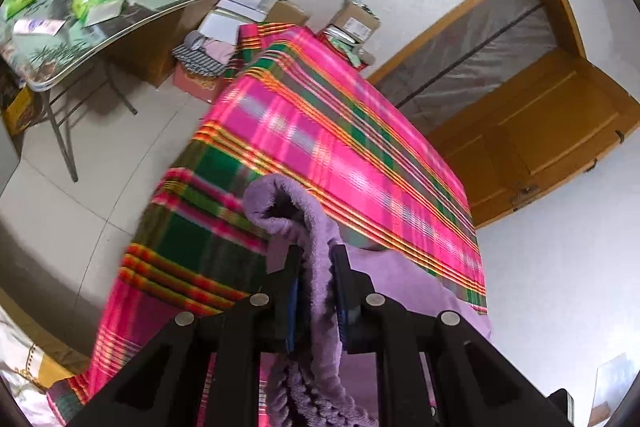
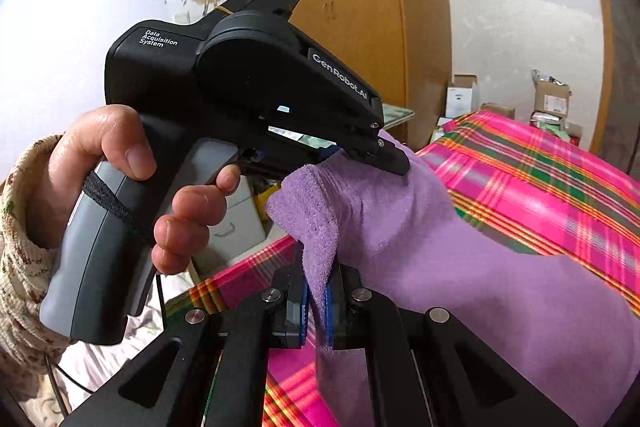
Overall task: Fold clothes
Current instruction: 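Lift the gripped sweatshirt end with both tools and carry it over the fold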
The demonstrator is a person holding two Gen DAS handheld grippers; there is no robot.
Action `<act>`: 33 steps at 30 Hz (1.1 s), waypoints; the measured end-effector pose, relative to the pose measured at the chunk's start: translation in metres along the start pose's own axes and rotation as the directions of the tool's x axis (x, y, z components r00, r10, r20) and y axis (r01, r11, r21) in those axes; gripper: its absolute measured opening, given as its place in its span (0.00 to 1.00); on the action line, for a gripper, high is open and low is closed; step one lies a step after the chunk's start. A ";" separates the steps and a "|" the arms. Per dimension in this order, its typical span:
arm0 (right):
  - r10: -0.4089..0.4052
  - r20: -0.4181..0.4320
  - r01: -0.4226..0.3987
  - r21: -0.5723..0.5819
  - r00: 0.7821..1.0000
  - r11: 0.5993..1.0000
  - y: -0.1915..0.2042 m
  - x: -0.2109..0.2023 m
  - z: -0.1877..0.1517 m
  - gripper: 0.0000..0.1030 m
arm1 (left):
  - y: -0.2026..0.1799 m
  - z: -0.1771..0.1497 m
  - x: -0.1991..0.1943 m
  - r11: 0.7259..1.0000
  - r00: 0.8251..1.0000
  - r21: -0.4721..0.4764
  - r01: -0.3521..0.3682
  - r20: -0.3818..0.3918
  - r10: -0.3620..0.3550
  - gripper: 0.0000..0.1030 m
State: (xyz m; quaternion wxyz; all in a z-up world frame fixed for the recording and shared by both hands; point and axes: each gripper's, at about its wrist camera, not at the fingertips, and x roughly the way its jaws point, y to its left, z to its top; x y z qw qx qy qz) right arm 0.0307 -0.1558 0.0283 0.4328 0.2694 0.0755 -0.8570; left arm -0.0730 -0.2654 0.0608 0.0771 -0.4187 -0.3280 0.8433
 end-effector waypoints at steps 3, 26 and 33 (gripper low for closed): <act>-0.017 0.023 0.017 0.012 1.000 1.000 -0.009 -0.017 0.000 0.06 | -0.019 -0.003 0.003 1.000 1.000 0.026 0.012 -0.004 -0.012 0.15; -0.114 0.112 0.100 0.128 0.987 0.987 -0.073 -0.124 -0.036 0.06 | -0.146 -0.041 0.060 0.977 0.990 0.203 0.066 -0.134 -0.040 0.15; -0.137 0.109 0.117 0.169 0.985 0.979 -0.083 -0.142 -0.052 0.06 | -0.164 -0.052 0.080 0.973 0.985 0.223 0.065 -0.170 -0.027 0.15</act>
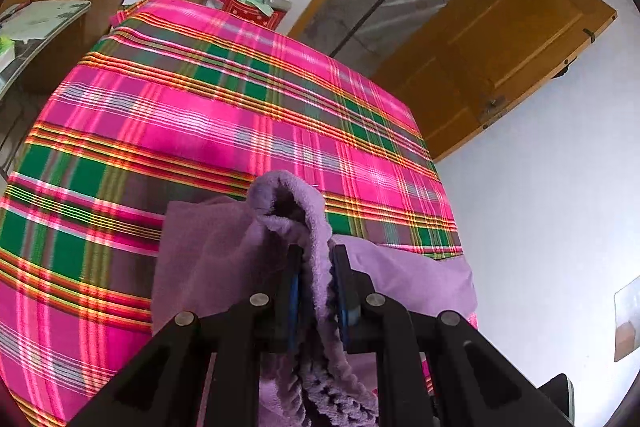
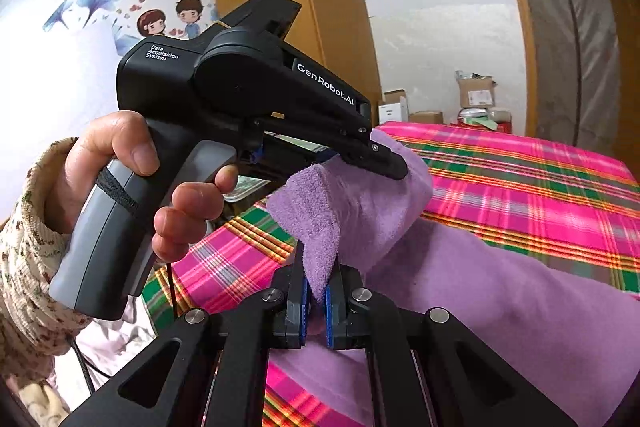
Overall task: Fold clothes
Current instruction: 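Lift the gripped sweatshirt end with both tools and carry it over the fold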
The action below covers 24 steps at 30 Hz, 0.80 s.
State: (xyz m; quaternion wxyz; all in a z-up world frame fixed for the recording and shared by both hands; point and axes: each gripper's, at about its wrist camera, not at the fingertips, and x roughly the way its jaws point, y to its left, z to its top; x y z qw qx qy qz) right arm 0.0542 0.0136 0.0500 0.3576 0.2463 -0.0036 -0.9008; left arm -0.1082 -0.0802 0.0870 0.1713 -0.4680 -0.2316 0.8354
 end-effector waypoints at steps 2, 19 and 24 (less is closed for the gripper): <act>-0.006 -0.001 0.006 0.009 1.000 1.000 -0.004 -0.003 -0.001 0.06 | -0.005 -0.002 0.005 1.000 1.000 0.006 -0.005 -0.008 0.005 0.15; -0.021 -0.084 0.031 0.113 0.996 0.993 -0.049 -0.009 -0.041 0.10 | -0.014 -0.018 0.061 1.000 0.996 -0.020 -0.010 -0.088 0.008 0.20; -0.008 -0.112 0.024 0.141 0.994 0.990 -0.055 -0.009 -0.051 0.11 | -0.014 -0.021 0.060 1.000 0.997 -0.004 -0.006 -0.081 0.006 0.28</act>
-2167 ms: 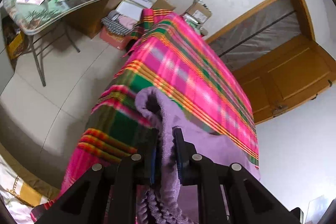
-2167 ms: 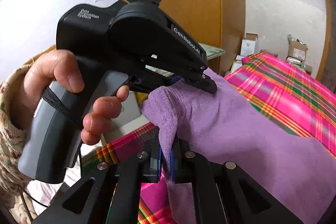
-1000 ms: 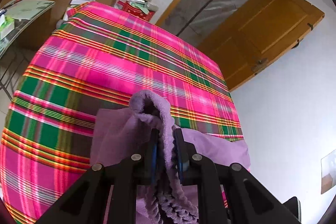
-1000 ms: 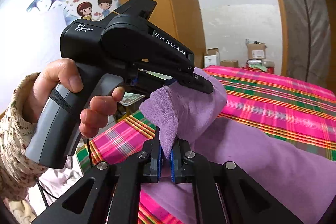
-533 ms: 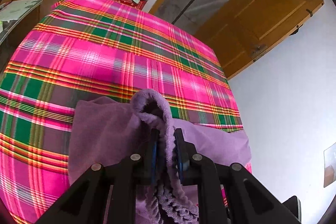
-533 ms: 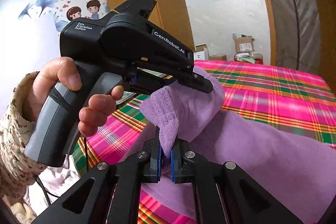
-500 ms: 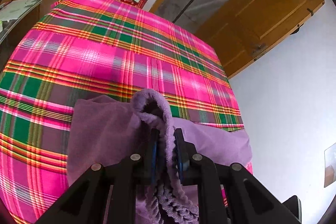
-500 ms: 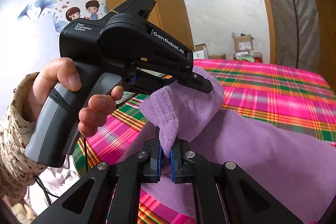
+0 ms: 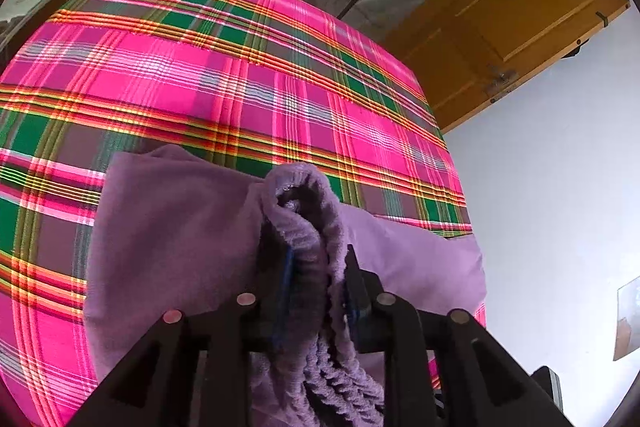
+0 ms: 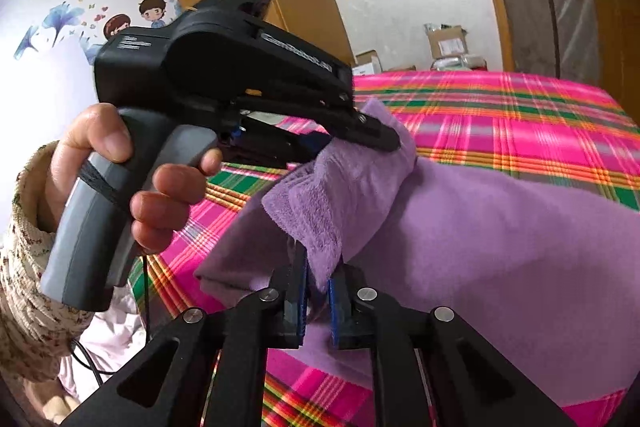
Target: Fold clothes
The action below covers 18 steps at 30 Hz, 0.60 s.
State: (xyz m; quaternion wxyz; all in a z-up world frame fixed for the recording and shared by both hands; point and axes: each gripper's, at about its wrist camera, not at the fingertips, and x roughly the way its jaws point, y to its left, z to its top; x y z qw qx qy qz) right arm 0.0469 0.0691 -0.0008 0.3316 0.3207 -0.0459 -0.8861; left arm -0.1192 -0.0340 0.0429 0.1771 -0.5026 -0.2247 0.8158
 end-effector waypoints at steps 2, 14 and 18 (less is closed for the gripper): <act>-0.002 -0.012 0.002 0.007 1.000 1.000 -0.002 0.001 -0.002 0.11 | -0.001 -0.001 -0.004 1.000 1.000 0.006 0.004 0.016 -0.004 0.30; -0.026 -0.013 0.027 0.040 1.000 0.999 -0.017 -0.006 -0.007 0.33 | 0.006 -0.004 -0.040 0.998 0.994 0.007 0.060 0.094 -0.060 0.35; -0.003 -0.011 0.004 0.067 1.000 0.998 -0.023 -0.009 -0.007 0.35 | 0.021 -0.007 -0.050 0.997 0.991 -0.027 0.067 0.120 -0.064 0.36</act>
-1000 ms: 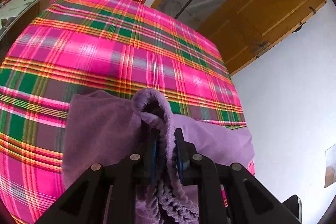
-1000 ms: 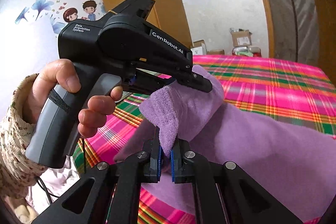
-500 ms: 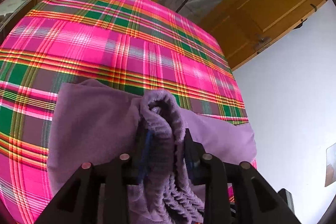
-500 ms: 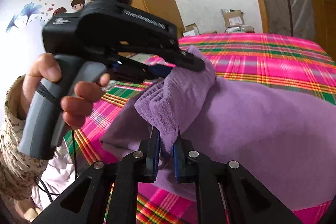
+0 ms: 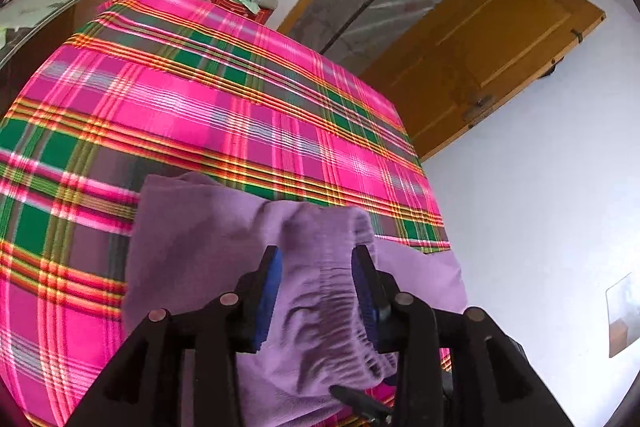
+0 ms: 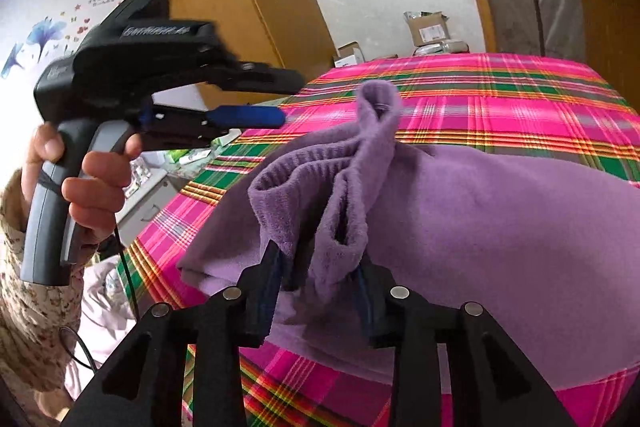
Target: Fold clothes
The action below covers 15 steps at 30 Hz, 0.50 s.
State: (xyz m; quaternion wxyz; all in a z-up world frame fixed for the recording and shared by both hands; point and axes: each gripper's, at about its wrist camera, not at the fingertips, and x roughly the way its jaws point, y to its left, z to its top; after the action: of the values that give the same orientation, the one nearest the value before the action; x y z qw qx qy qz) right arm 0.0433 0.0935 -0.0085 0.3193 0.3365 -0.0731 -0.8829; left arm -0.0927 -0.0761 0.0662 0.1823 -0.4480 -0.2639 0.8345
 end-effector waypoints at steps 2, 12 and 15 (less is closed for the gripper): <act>0.028 0.005 -0.028 0.018 1.000 0.999 -0.003 -0.002 0.000 0.40 | 0.010 -0.001 -0.005 1.000 1.000 -0.026 -0.005 0.014 0.006 0.36; -0.003 0.077 -0.005 0.107 0.997 0.994 -0.031 -0.018 0.017 0.60 | 0.062 -0.017 -0.019 0.988 0.998 -0.151 -0.030 0.055 0.039 0.36; 0.018 0.089 -0.030 0.131 0.996 0.991 -0.036 -0.020 0.024 0.60 | 0.070 -0.021 -0.022 0.984 0.996 -0.170 -0.047 0.072 0.060 0.36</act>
State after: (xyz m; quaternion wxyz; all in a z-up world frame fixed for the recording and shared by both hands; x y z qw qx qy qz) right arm 0.0204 0.1319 0.0085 0.3035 0.3170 -0.1495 -0.8860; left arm -0.0683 -0.1378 0.0284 0.1113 -0.4363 -0.3278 0.8305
